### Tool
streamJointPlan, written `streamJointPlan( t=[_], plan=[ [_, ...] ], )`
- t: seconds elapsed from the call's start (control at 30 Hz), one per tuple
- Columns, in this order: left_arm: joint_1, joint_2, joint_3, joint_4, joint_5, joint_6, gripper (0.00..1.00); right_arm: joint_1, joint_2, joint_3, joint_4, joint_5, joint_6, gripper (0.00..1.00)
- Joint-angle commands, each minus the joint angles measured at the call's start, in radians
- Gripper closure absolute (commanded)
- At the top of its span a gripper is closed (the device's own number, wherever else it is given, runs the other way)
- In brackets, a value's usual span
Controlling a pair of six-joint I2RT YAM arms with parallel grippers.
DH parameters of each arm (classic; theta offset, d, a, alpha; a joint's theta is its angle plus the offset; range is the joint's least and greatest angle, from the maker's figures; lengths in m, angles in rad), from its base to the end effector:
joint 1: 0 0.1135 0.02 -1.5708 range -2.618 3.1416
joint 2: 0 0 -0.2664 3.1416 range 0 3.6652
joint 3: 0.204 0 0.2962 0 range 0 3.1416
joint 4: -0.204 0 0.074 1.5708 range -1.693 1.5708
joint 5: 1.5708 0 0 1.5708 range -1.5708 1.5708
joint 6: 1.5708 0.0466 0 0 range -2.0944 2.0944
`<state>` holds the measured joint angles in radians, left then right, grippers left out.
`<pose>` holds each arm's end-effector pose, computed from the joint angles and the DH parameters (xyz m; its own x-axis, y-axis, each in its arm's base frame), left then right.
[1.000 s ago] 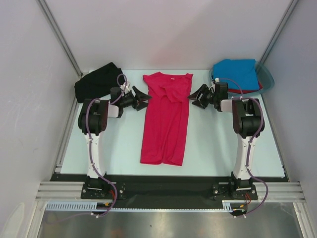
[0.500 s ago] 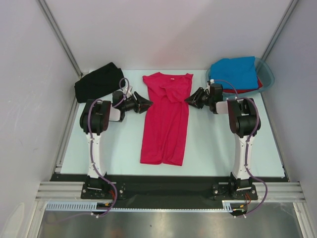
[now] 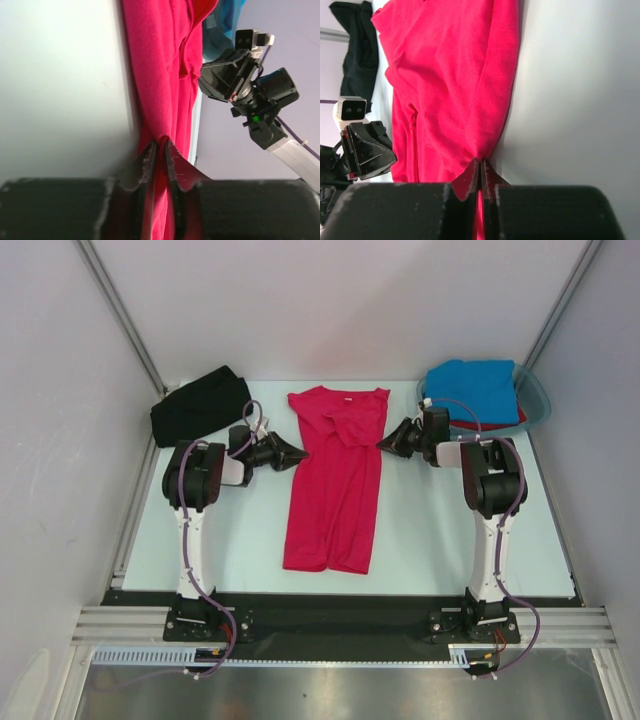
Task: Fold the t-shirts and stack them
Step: Fold the tshirt
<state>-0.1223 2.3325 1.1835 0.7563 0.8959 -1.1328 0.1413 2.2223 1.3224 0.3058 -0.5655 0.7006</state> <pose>0.4647 -0.0938 0.0268 -0.8785 -0.4621 -0.1213 -0.0080 0.2680 -0.9634 0.4943 0.0955 0.0720 -0.7837 0.4383 -0.4401 -0.0697 0.6420 0.7635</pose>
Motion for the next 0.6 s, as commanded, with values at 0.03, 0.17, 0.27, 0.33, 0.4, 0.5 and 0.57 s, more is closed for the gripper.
streamJointPlan(
  t=[0.03, 0.17, 0.27, 0.33, 0.4, 0.5, 0.57],
  plan=[
    [-0.007, -0.028, 0.010, -0.067, 0.000, 0.073, 0.87, 0.034, -0.009, -0.028, -0.241, -0.011, -0.004, 0.97],
    [0.003, -0.104, 0.022, -0.259, -0.077, 0.200, 0.90, 0.026, -0.038, -0.031, -0.284, 0.042, -0.036, 0.97],
    [0.012, -0.136, 0.025, -0.353, -0.118, 0.260, 0.92, 0.024, -0.042, -0.031, -0.292, 0.044, -0.039, 0.98],
    [0.016, -0.147, 0.021, -0.379, -0.130, 0.272, 0.96, 0.023, -0.038, -0.029, -0.292, 0.044, -0.041, 0.98],
    [0.023, -0.163, 0.019, -0.409, -0.163, 0.292, 0.97, 0.023, -0.033, -0.025, -0.293, 0.047, -0.041, 0.97],
    [0.032, -0.176, 0.025, -0.445, -0.190, 0.306, 0.97, 0.023, -0.029, -0.023, -0.297, 0.049, -0.041, 0.98],
    [0.035, -0.189, 0.002, -0.431, -0.218, 0.300, 0.98, 0.023, -0.027, -0.022, -0.301, 0.059, -0.041, 0.98]
  ],
)
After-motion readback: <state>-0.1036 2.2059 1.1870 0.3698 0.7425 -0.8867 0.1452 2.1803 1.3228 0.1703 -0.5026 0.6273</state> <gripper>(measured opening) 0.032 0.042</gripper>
